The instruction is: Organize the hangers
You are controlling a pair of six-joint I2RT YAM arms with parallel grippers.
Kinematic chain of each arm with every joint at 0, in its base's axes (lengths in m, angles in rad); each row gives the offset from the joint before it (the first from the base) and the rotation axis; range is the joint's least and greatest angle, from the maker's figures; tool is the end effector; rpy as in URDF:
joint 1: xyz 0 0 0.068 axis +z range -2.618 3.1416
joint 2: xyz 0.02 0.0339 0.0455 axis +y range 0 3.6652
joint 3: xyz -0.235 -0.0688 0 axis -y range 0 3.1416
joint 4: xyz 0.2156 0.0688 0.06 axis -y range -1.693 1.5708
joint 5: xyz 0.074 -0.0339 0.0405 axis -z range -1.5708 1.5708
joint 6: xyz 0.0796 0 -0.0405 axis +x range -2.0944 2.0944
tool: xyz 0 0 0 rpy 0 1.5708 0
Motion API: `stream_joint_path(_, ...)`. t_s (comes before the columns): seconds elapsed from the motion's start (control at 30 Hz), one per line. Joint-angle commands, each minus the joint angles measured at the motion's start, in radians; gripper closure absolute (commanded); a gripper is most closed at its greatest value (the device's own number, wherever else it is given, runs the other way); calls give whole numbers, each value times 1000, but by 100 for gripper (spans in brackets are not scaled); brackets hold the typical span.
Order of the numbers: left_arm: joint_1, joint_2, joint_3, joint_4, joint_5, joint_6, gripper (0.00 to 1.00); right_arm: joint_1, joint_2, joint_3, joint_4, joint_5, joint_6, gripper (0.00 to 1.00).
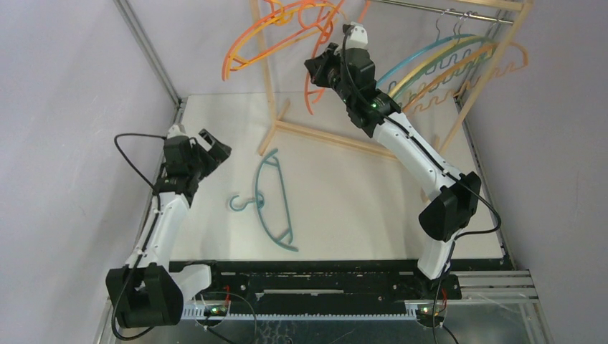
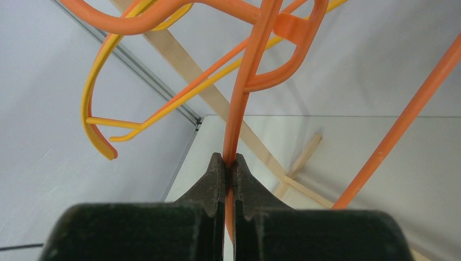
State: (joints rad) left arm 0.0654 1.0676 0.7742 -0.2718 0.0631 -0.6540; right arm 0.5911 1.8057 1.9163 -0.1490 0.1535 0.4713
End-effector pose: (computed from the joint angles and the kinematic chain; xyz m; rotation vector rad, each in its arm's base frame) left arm 0.2598 0.0120 0.2323 -0.7261 2.0374 -0.4103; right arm 0.3679 0.2323 0.4196 0.0231 1.6536 0.6946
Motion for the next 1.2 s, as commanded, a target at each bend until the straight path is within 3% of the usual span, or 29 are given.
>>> stream_joint_path(0.0,7,48,152,1,-1,81,0,-8,-59,23,84,-28,23,100)
stream_joint_path(0.17,8,67,198,5,11,84,0,-14,2,131,51,-59,40,100)
stream_joint_path(0.53,7,45,150,13,28,75,0,-8,139,324,16,-70,78,100)
stream_joint_path(1.17,20,12,63,19,28,82,1,-39,193,360,14,-56,95,100)
